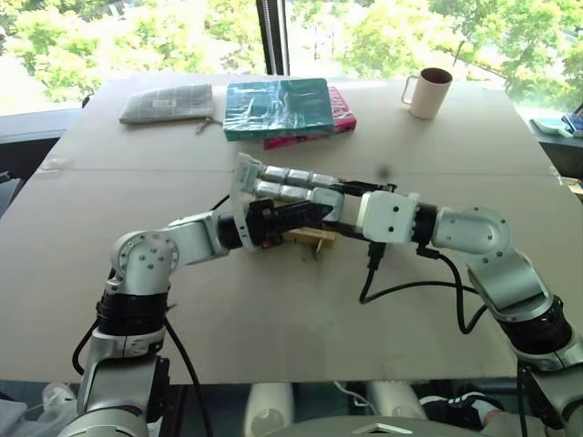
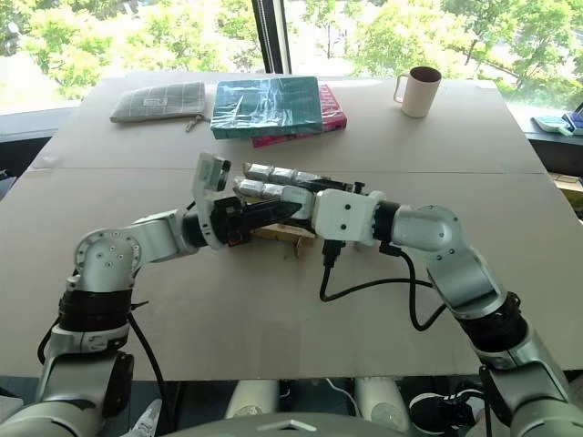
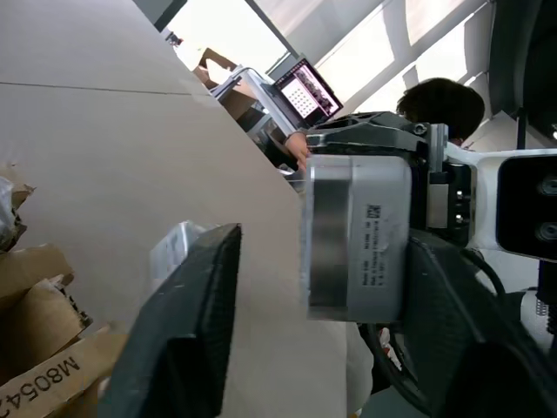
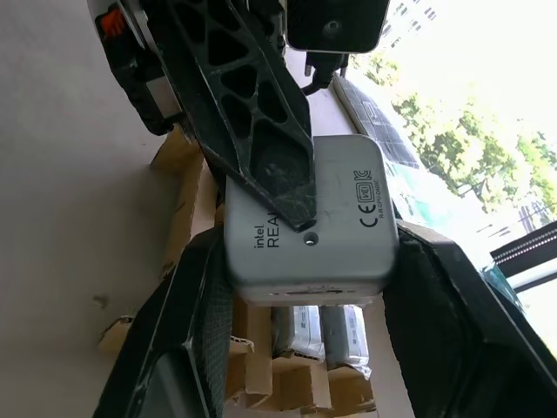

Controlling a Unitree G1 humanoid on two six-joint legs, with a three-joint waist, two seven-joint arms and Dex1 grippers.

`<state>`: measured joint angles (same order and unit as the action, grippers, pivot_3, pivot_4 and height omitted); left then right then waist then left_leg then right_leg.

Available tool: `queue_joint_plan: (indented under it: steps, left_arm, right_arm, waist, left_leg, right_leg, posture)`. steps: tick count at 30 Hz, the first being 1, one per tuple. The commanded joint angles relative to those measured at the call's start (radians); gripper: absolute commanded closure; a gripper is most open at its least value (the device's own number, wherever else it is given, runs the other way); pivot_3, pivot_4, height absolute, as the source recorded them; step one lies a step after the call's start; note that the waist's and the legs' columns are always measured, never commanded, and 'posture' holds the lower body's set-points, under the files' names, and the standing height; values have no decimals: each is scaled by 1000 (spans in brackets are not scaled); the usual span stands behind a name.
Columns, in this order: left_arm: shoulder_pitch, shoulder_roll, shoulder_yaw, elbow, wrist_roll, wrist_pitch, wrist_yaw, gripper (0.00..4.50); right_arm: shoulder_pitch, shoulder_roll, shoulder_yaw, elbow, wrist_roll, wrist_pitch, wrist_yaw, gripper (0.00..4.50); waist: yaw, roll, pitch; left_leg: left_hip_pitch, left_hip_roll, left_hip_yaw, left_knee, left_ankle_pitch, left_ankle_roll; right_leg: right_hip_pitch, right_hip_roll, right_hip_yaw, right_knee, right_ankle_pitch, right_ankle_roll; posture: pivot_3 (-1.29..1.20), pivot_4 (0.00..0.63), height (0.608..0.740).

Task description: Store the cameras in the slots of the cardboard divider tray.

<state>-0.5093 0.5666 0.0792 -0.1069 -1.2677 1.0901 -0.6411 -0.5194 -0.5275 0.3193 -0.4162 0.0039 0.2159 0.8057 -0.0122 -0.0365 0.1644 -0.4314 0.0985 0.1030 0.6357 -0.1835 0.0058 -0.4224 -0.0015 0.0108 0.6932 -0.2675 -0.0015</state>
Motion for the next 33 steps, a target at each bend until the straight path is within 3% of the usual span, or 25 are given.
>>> queue_joint_plan:
  steps: [1, 2, 4, 8, 13, 18, 24, 33]
  left_arm:
    - [-29, -1, 29, -16, 4, 8, -1, 3692]
    - [-32, 3, 31, -19, 11, 6, -9, 3681]
    - [-56, 42, 23, -8, 72, -22, -63, 3681]
    - [-125, 169, -73, 58, 321, -197, -296, 3681]
    - [-330, 289, -265, 371, 650, -504, -720, 3681]
    - [-515, 241, -391, 700, 902, -789, -949, 3681]
    - [-648, 187, -530, 950, 1016, -1048, -973, 3681]
    - [-717, 105, -603, 1071, 1034, -1160, -973, 3681]
  right_arm:
    - [-33, 11, -5, -39, 25, -13, 22, 2604]
    - [-32, 13, -13, -42, 41, 13, 28, 2604]
    - [1, 15, -51, -58, 79, 55, 19, 1597]
    - [115, -22, -178, -144, 228, 188, 30, 32]
    - [253, -84, -376, -287, 446, 315, 35, 32]
    - [312, -120, -444, -358, 507, 363, -13, 32]
    - [350, -127, -452, -427, 534, 396, -90, 32]
    - [427, -160, -478, -491, 553, 395, -126, 32]
  waist:
    - [0, 0, 0]
    - [0, 0, 0]
    - [0, 0, 0]
    - [3, 0, 0]
    - [13, 0, 0]
    - [12, 0, 0]
    - [13, -1, 1]
    - [15, -1, 1]
  left_leg:
    - [0, 0, 0, 0, 0, 0]
    - [0, 0, 0, 0, 0, 0]
    - [0, 0, -1, 0, 0, 0]
    - [-1, 0, 0, 0, 0, 0]
    - [-1, -2, 1, -1, 0, 0]
    - [-1, -2, 1, -1, 0, 0]
    - [-6, -2, -1, -1, -1, 1]
    - [-21, -2, -8, 6, -1, 2]
  right_leg:
    - [0, 0, 0, 0, 0, 0]
    - [0, 0, 0, 0, 0, 0]
    - [0, 0, 0, 0, 0, 0]
    - [0, 0, -2, 0, 0, 0]
    - [0, -2, -3, -2, 0, 0]
    - [0, -1, -2, -3, 0, -1]
    - [-2, -1, -3, -5, 0, 0]
    - [-10, -1, -10, -5, 0, 0]
  posture:
    - [0, 150, 740]
    - [0, 150, 740]
    - [0, 150, 740]
    - [0, 150, 740]
    - [0, 150, 740]
    - [0, 150, 740]
    - [0, 150, 740]
    - [0, 150, 740]
